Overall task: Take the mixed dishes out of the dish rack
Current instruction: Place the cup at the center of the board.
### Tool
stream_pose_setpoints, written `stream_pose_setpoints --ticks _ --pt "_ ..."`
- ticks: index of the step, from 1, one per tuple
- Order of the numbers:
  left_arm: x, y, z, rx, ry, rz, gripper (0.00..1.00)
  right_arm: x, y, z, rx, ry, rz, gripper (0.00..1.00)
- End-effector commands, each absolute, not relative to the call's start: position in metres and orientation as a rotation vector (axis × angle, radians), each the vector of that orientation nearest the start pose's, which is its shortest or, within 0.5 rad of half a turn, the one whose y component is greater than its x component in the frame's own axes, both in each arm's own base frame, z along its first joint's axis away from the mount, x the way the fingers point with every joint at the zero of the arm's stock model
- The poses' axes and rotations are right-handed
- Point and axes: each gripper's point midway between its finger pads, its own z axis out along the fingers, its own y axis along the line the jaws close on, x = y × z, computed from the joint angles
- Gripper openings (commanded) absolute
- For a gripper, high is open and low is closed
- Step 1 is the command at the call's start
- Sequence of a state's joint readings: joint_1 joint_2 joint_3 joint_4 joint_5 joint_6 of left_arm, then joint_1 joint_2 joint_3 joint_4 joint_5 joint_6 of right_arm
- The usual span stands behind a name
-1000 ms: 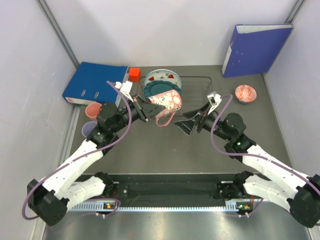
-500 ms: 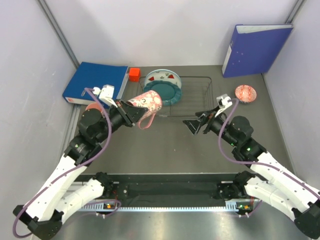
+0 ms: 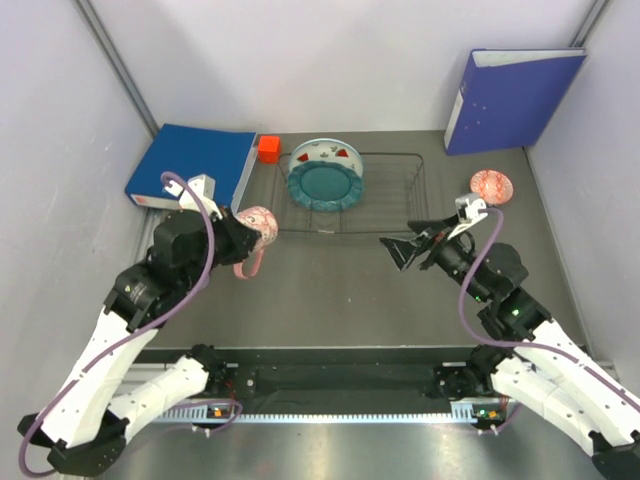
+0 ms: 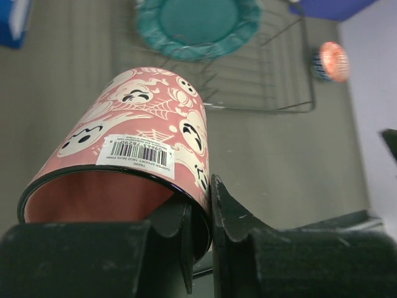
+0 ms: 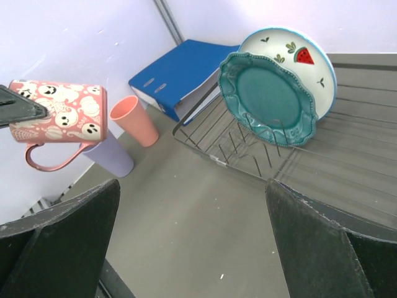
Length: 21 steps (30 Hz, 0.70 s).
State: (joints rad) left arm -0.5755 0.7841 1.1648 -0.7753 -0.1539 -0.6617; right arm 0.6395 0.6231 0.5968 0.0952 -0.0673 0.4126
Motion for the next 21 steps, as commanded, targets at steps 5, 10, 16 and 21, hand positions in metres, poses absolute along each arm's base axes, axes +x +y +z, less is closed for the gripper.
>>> stream_pose_setpoints --ticks 5,10,16,21 --pt "0.233 -0.103 0.341 -0.261 2.020 -0.377 0.00 0.218 0.191 0.319 -0.220 1.486 0.863 1.00" --pt "0.247 -0.099 0.312 -0.251 2.134 -0.218 0.00 0.218 0.187 0.311 -0.219 1.492 0.837 1.00" --pt "0.279 -0.133 0.264 -0.203 2.269 -0.233 0.00 0.217 0.188 0.302 -0.221 1.516 0.843 1.00" --pt "0.315 -0.143 0.236 -0.203 2.373 -0.172 0.00 0.216 0.188 0.301 -0.236 1.526 0.834 1.00"
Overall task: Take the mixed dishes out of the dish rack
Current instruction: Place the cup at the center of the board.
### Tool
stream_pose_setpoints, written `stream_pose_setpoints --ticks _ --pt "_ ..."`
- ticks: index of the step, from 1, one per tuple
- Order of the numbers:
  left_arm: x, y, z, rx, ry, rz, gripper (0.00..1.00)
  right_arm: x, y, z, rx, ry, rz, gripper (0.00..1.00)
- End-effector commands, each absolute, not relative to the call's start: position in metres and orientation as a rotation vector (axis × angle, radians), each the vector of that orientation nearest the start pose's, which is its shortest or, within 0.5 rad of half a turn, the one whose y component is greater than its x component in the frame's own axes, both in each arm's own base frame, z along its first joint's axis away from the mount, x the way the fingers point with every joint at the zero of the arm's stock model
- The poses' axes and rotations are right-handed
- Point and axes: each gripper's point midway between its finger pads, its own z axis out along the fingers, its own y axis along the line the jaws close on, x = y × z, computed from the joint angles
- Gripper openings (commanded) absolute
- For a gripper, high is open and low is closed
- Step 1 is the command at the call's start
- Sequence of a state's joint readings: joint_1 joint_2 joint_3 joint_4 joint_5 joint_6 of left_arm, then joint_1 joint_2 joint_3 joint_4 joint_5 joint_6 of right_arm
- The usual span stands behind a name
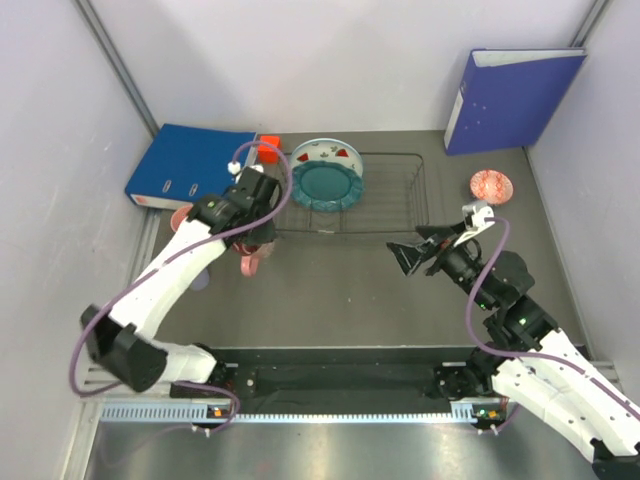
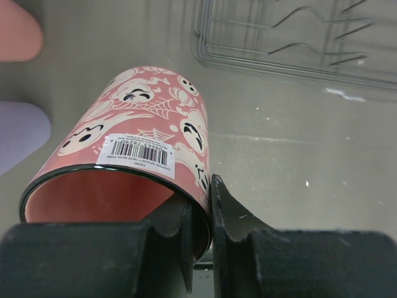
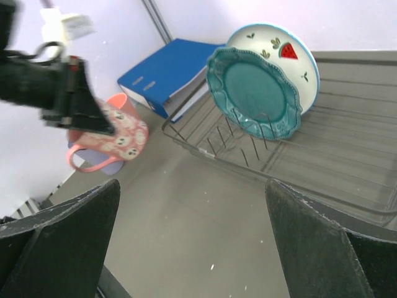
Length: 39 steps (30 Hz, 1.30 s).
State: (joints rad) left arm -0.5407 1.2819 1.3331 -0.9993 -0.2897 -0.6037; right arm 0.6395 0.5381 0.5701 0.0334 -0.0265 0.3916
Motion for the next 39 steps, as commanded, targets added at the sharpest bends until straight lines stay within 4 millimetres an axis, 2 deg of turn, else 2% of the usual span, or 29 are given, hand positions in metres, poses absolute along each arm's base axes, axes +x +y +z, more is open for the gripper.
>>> stream_pose_setpoints --ticks 1,2,4,6,7,12,13,15,18,19,22,25,31,39 --pt "0.322 -0.140 0.238 -0.221 2.374 -0.175 0.00 0.216 0.188 0.302 -0.238 1.522 0.831 1.00" --pt "0.328 -0.139 0.232 -0.223 2.395 -0.161 0.00 0.217 0.187 0.300 -0.236 1.523 0.826 1.00" --pt "0.338 -0.133 0.234 -0.256 2.385 -0.163 0.00 0.217 0.185 0.303 -0.233 1.511 0.819 1.00" --pt "0.341 -0.128 0.228 -0.271 2.407 -0.149 0.00 0.218 0.185 0.302 -0.230 1.508 0.818 1.00" --pt "0.345 -0.120 0.226 -0.297 2.415 -0.143 0.00 0.218 0.186 0.302 -0.233 1.509 0.817 1.00" --pt "0.347 -0.098 0.204 -0.349 2.475 -0.132 0.00 0.215 0.189 0.304 -0.234 1.505 0.847 1.00" --pt "0.346 -0.089 0.196 -0.379 2.497 -0.121 0.00 0.215 0.189 0.305 -0.237 1.505 0.849 1.00" --pt "0.343 -0.082 0.182 -0.390 2.537 -0.112 0.00 0.213 0.188 0.311 -0.235 1.495 0.855 1.00" --pt "0.344 -0.083 0.168 -0.393 2.559 -0.121 0.00 0.213 0.186 0.313 -0.233 1.490 0.845 1.00" --pt "0.341 -0.083 0.155 -0.401 2.594 -0.116 0.00 0.213 0.186 0.313 -0.234 1.490 0.846 1.00" --pt "0.339 -0.089 0.136 -0.412 2.658 -0.144 0.00 0.213 0.188 0.310 -0.236 1.500 0.850 1.00" --pt "0.338 -0.092 0.124 -0.413 2.681 -0.152 0.00 0.213 0.188 0.304 -0.234 1.511 0.852 1.00" --pt "0.343 -0.088 0.108 -0.430 2.696 -0.126 0.00 0.215 0.189 0.298 -0.234 1.527 0.850 1.00" --pt "0.349 -0.065 0.107 -0.479 2.680 -0.070 0.00 0.218 0.192 0.291 -0.232 1.545 0.849 1.00"
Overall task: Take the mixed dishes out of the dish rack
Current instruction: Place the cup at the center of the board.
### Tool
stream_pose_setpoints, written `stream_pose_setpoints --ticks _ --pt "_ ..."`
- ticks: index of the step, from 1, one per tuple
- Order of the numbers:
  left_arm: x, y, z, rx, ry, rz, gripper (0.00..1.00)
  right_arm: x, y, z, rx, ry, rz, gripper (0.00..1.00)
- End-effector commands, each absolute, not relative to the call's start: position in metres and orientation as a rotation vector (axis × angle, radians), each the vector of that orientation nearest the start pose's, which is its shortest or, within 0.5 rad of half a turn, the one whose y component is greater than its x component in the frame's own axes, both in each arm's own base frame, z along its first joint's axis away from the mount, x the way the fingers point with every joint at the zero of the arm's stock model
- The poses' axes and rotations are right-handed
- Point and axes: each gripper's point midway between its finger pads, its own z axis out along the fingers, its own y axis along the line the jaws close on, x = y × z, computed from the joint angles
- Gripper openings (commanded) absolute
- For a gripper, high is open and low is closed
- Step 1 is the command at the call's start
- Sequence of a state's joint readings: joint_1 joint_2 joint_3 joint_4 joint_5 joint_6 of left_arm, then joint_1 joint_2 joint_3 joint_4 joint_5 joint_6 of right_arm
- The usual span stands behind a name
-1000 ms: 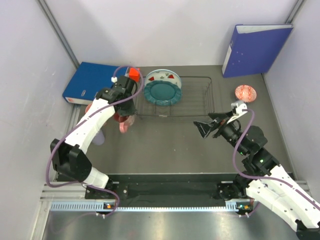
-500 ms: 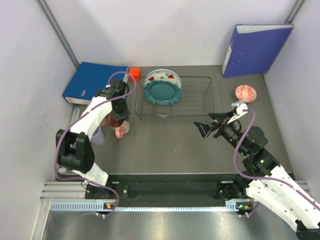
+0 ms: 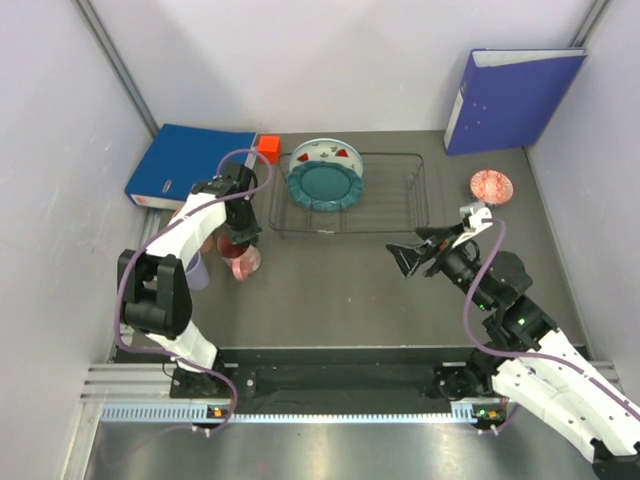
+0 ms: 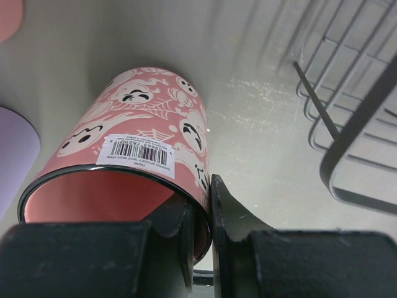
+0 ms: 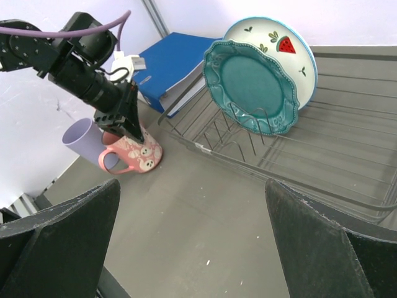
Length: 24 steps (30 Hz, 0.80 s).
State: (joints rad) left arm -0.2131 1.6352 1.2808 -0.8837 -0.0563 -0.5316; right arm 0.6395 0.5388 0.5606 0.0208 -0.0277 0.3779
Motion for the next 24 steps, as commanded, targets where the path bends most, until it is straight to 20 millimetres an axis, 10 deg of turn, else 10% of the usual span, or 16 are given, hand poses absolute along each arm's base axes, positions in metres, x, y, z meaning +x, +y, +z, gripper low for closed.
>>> stream_pose_setpoints --ticks 1,11,16,24 --pt "0.349 -0.063 0.108 -0.483 2.679 -0.067 0.00 0.218 0.192 0.290 -0.233 1.547 0.849 1.00" --pt "0.347 -0.056 0.117 -0.488 2.676 -0.037 0.00 0.219 0.194 0.284 -0.230 1.559 0.852 1.00" --pt "0.346 -0.057 0.129 -0.484 2.654 -0.054 0.42 0.220 0.194 0.282 -0.230 1.564 0.849 1.00" --pt "0.352 -0.056 0.174 -0.467 2.555 -0.083 0.66 0.222 0.197 0.283 -0.231 1.570 0.857 1.00"
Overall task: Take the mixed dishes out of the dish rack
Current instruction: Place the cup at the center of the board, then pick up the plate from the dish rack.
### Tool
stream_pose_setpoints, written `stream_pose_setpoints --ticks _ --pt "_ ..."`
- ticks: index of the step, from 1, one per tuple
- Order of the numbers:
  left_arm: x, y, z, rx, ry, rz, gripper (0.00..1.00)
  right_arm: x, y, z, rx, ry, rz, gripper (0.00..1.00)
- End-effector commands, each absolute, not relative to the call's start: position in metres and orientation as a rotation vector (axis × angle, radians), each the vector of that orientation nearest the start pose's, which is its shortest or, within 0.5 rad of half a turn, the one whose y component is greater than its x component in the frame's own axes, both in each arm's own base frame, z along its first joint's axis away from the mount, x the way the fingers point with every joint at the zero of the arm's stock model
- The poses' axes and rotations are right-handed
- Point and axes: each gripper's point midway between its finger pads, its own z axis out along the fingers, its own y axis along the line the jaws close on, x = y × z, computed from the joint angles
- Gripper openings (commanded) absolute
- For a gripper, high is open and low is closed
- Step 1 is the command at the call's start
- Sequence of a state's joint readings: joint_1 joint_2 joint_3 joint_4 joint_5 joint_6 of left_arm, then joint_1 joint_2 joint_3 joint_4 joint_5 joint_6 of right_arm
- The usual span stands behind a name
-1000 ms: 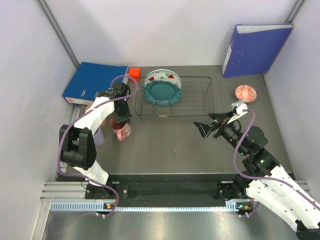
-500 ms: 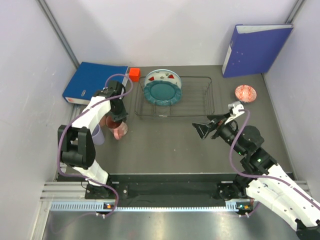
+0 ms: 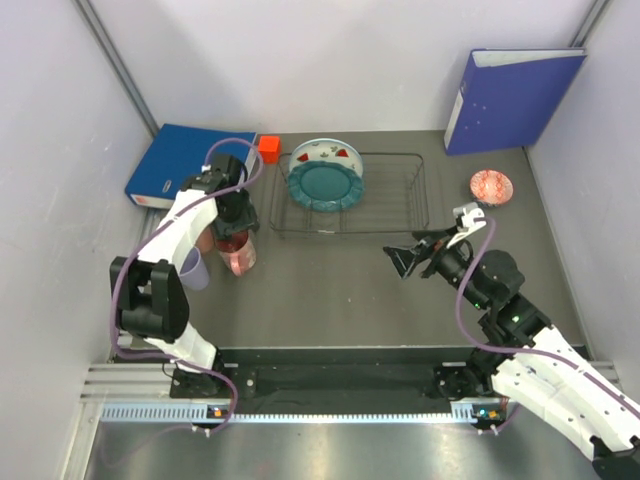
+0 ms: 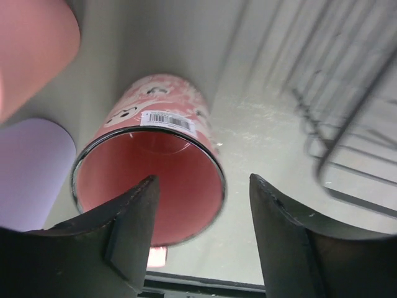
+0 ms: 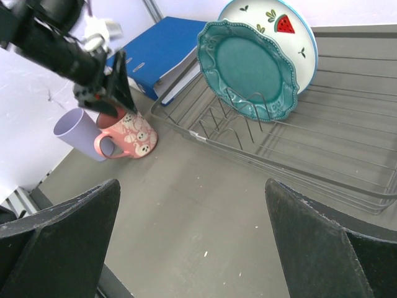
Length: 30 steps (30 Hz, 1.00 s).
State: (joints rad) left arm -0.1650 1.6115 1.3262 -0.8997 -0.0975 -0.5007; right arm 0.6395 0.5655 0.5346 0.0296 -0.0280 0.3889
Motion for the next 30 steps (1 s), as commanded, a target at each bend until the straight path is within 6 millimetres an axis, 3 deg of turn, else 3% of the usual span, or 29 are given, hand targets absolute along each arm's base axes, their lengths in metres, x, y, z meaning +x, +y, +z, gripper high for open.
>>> stream_pose_setpoints --ticks 1,7,9,12,15,16,17,19,20,22,23,24,25,26,27,28,29,30 --pt "0.351 -0.057 0.179 -0.462 2.554 -0.088 0.66 0.222 0.197 0.284 -0.230 1.567 0.861 1.00" --pt "0.359 -0.073 0.240 -0.416 2.422 -0.230 0.73 0.224 0.198 0.294 -0.223 1.561 0.859 1.00" --pt "0.360 -0.089 0.269 -0.366 2.355 -0.320 0.83 0.228 0.197 0.300 -0.215 1.560 0.845 1.00" --pt "0.359 -0.114 0.305 -0.282 2.242 -0.450 0.89 0.238 0.194 0.308 -0.189 1.558 0.797 1.00" --pt "0.354 -0.143 0.325 -0.193 2.151 -0.556 0.99 0.262 0.187 0.309 -0.122 1.591 0.690 1.00" --pt "0.354 -0.150 0.328 -0.172 2.127 -0.571 0.99 0.268 0.188 0.308 -0.105 1.604 0.669 1.00" --pt "0.350 -0.160 0.316 -0.150 2.142 -0.581 0.99 0.284 0.189 0.293 -0.081 1.660 0.608 1.00" --pt "0.351 -0.169 0.320 -0.143 2.079 -0.631 0.99 0.298 0.195 0.299 -0.114 1.670 0.558 1.00" --pt "0.347 -0.174 0.301 -0.143 2.109 -0.648 0.99 0.311 0.201 0.286 -0.133 1.713 0.514 1.00" --pt "0.348 -0.179 0.309 -0.159 2.029 -0.715 0.99 0.325 0.208 0.300 -0.135 1.695 0.494 1.00" --pt "0.341 -0.180 0.297 -0.161 2.022 -0.734 0.99 0.336 0.216 0.288 -0.167 1.733 0.468 1.00" --pt "0.339 -0.182 0.297 -0.168 1.995 -0.764 0.99 0.344 0.222 0.307 -0.185 1.701 0.463 1.00" --pt "0.341 -0.184 0.291 -0.161 1.949 -0.792 0.99 0.351 0.227 0.309 -0.217 1.699 0.444 1.00" --pt "0.336 -0.185 0.299 -0.150 1.908 -0.825 0.99 0.363 0.238 0.297 -0.269 1.723 0.421 1.00" --pt "0.334 -0.186 0.301 -0.145 1.887 -0.844 0.99 0.371 0.243 0.313 -0.269 1.690 0.417 0.99" --pt "0.333 -0.187 0.301 -0.137 1.872 -0.851 0.99 0.383 0.248 0.304 -0.281 1.708 0.389 1.00" --pt "0.331 -0.187 0.305 -0.128 1.861 -0.851 0.99 0.392 0.252 0.321 -0.301 1.656 0.368 1.00" --pt "0.332 -0.185 0.306 -0.118 1.856 -0.832 0.99 0.397 0.256 0.323 -0.330 1.640 0.351 1.00"
